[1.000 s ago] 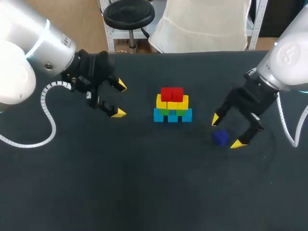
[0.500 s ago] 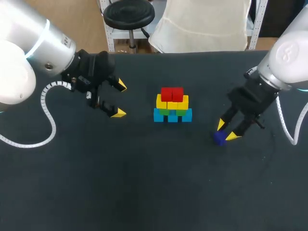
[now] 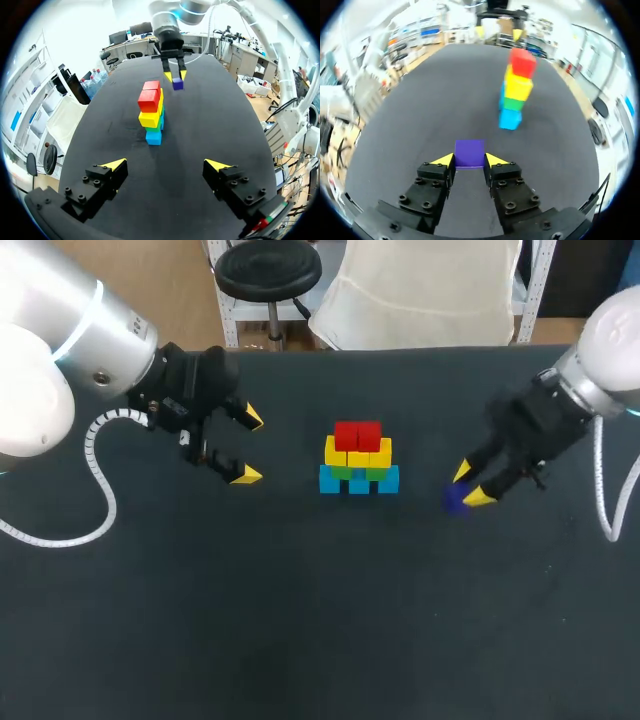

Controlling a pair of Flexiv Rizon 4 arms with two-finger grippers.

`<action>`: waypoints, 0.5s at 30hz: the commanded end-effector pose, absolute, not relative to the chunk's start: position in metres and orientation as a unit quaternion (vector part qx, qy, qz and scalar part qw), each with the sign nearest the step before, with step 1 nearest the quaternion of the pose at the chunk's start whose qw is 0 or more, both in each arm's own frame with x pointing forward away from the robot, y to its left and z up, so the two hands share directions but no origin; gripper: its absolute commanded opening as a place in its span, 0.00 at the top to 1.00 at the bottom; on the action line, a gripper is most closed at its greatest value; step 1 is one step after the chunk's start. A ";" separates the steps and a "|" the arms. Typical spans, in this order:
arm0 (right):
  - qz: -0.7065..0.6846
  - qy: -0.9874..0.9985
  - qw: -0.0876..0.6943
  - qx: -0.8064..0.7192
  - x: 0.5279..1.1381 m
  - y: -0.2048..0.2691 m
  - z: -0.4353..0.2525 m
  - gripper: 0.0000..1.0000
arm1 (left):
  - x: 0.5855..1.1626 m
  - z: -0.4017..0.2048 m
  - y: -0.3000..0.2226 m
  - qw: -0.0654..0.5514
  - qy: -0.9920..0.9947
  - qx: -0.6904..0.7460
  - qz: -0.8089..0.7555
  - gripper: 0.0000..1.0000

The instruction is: Place the blue cubes, place green cubes on the blue cubes, place the yellow cubes on the green cubes, then place the red cubes on the yellow cubes, and place purple cube on the red cubes.

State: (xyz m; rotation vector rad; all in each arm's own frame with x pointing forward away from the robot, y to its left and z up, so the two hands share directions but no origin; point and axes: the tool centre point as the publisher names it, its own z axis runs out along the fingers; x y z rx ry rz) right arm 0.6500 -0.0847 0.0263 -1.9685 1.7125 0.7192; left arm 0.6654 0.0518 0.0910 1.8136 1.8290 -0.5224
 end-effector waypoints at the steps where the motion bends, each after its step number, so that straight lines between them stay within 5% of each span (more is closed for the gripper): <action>1: 0.230 0.672 0.237 -0.662 0.648 -0.085 0.054 1.00 | 0.666 0.090 0.053 0.254 0.672 0.668 -0.193 0.00; 15: 0.199 0.702 0.253 -0.635 0.689 -0.046 0.123 1.00 | 0.666 0.090 0.053 0.254 0.672 0.668 -0.193 0.00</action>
